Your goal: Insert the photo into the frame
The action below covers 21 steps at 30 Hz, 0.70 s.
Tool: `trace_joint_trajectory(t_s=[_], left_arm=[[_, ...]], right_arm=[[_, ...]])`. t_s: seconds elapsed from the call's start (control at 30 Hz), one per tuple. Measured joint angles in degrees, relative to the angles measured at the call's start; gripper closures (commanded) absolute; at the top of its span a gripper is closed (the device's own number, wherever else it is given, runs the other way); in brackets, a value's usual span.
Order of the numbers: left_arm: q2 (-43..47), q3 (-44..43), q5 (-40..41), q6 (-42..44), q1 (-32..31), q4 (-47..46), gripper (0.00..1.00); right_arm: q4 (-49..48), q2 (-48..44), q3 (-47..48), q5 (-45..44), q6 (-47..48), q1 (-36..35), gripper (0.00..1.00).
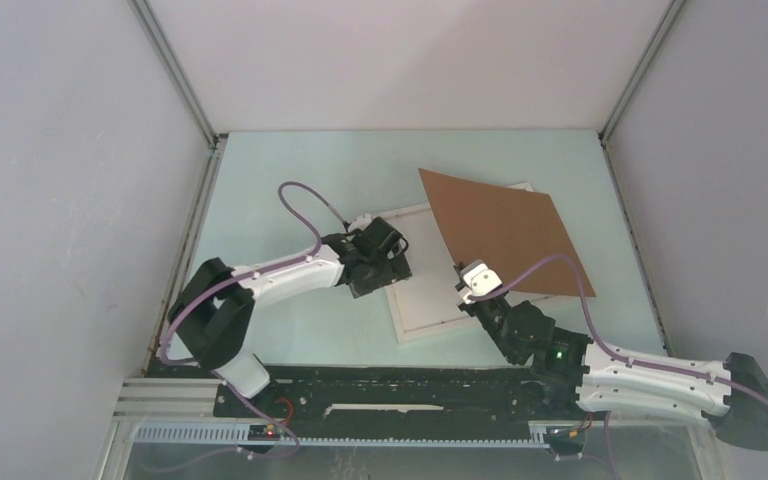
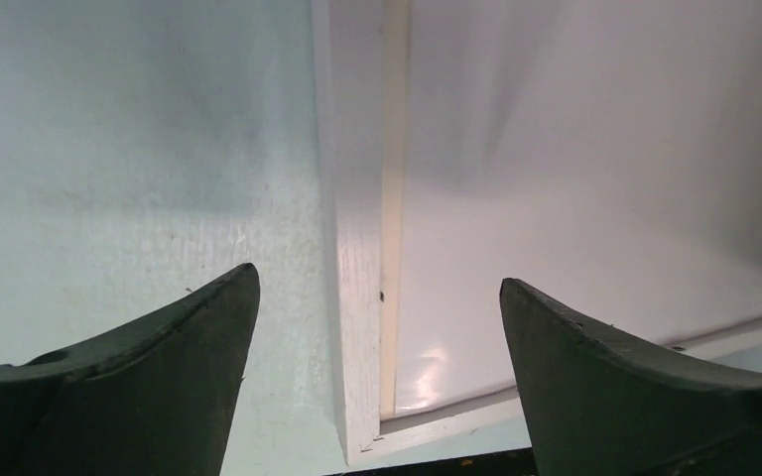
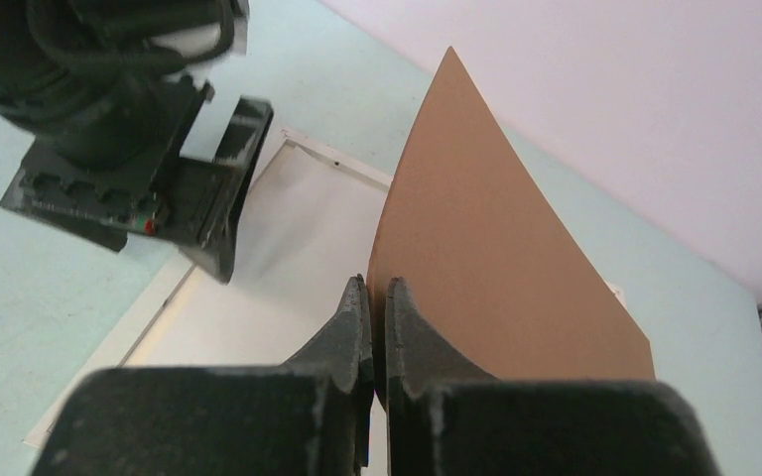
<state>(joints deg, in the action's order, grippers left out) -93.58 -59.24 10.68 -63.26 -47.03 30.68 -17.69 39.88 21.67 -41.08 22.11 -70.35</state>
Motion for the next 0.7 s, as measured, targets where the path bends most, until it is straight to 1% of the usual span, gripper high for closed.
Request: trace_joint_trajectory(t_s=[0.07,0.13,0.2,0.33,0.53,0.7], left_arm=[[2.0,0.0,0.3,1.7,1.4,-0.9,0.02],[2.9,0.0,0.3,3.2,3.3,-2.4,0.07],[2.5,-0.1,0.2,4.6,5.1,-3.3,0.09],[-0.5,-1.1,1.0,7.1,7.7,-3.1,0.18],[-6.9,-6.6,2.3,9.3,8.7,-1.8,0.23],[-8.9,-8.5,3.0,9.9,9.7,-1.8,0.37]], right_arm=[[0.0,-0.1,0.0,0.0,-0.1,0.0,1.00],[0.0,-0.3,-0.2,0.0,-0.4,0.1,1.00],[0.0,-0.5,-0.3,0.0,-0.6,0.1,1.00],[0.5,-0.8,-0.3,0.0,-0.9,0.1,1.00],[1.6,-1.6,-0.3,0.0,-1.5,0.1,1.00],[2.3,-1.9,-0.3,0.0,-1.7,0.1,1.00]])
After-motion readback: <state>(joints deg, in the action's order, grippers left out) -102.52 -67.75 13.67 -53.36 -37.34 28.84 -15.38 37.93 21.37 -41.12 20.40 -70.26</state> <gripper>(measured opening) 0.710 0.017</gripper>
